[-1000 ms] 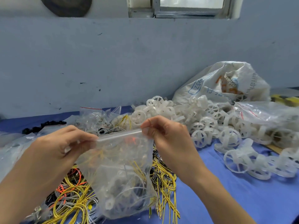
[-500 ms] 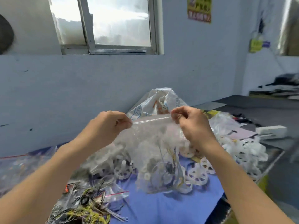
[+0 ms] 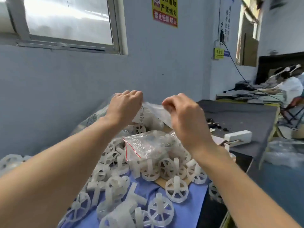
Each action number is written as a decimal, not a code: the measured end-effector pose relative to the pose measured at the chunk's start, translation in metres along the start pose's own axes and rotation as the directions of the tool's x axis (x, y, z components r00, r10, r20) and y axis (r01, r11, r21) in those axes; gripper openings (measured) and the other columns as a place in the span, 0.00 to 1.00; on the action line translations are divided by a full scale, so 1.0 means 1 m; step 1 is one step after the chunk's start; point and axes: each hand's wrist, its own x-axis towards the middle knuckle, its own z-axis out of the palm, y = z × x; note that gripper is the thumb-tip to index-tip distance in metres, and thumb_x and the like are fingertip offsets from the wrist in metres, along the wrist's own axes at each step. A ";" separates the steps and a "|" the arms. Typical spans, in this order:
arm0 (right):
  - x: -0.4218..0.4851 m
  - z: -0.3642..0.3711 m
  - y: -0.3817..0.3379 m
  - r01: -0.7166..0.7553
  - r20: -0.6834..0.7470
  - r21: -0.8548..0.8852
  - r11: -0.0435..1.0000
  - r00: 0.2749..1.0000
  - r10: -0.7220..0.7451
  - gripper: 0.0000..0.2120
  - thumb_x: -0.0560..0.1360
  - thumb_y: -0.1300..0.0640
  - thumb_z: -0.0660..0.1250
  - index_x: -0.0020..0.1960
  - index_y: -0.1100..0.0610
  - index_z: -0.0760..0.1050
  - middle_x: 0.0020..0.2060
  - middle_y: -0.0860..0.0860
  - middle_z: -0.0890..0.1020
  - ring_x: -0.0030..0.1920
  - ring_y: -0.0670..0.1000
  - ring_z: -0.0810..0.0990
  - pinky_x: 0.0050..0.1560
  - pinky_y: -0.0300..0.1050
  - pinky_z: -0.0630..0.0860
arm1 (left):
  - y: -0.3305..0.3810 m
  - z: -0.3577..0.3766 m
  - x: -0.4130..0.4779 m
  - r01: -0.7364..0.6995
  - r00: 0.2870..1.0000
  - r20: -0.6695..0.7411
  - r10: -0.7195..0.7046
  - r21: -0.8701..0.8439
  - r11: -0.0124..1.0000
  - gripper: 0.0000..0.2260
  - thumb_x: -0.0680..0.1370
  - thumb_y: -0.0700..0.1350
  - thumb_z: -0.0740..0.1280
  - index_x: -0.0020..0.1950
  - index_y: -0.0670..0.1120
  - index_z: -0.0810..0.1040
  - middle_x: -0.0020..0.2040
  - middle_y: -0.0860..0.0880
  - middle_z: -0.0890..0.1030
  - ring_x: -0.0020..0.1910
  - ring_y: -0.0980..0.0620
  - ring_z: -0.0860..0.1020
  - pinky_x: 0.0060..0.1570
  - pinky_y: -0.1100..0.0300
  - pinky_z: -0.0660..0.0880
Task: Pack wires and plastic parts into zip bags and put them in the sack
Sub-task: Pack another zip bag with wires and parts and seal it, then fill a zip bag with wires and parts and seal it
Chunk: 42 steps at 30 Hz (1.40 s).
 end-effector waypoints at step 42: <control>-0.175 0.144 -0.531 0.109 0.644 0.535 0.838 0.589 -0.488 0.12 0.82 0.46 0.54 0.54 0.49 0.74 0.50 0.46 0.80 0.50 0.51 0.79 0.43 0.47 0.76 | -0.273 -0.394 -0.515 0.573 0.286 0.554 -0.782 0.555 0.603 0.13 0.81 0.47 0.60 0.64 0.49 0.76 0.61 0.48 0.79 0.56 0.49 0.78 0.54 0.52 0.76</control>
